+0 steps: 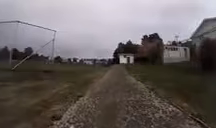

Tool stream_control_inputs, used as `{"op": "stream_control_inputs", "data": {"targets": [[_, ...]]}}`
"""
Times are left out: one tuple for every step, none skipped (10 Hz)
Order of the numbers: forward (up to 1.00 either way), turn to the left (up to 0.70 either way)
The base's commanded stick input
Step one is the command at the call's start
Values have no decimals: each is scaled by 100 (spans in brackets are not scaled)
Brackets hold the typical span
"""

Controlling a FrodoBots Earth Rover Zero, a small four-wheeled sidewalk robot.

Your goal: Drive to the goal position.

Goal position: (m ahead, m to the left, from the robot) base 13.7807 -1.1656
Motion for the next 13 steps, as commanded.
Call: {"op": "stream_control_inputs", "data": {"targets": [[60,0],[60,0],[60,0],[60,0],[60,0],[60,0],[60,0],[60,0],[60,0],[60,0],[60,0],[60,0],[60,0]]}}
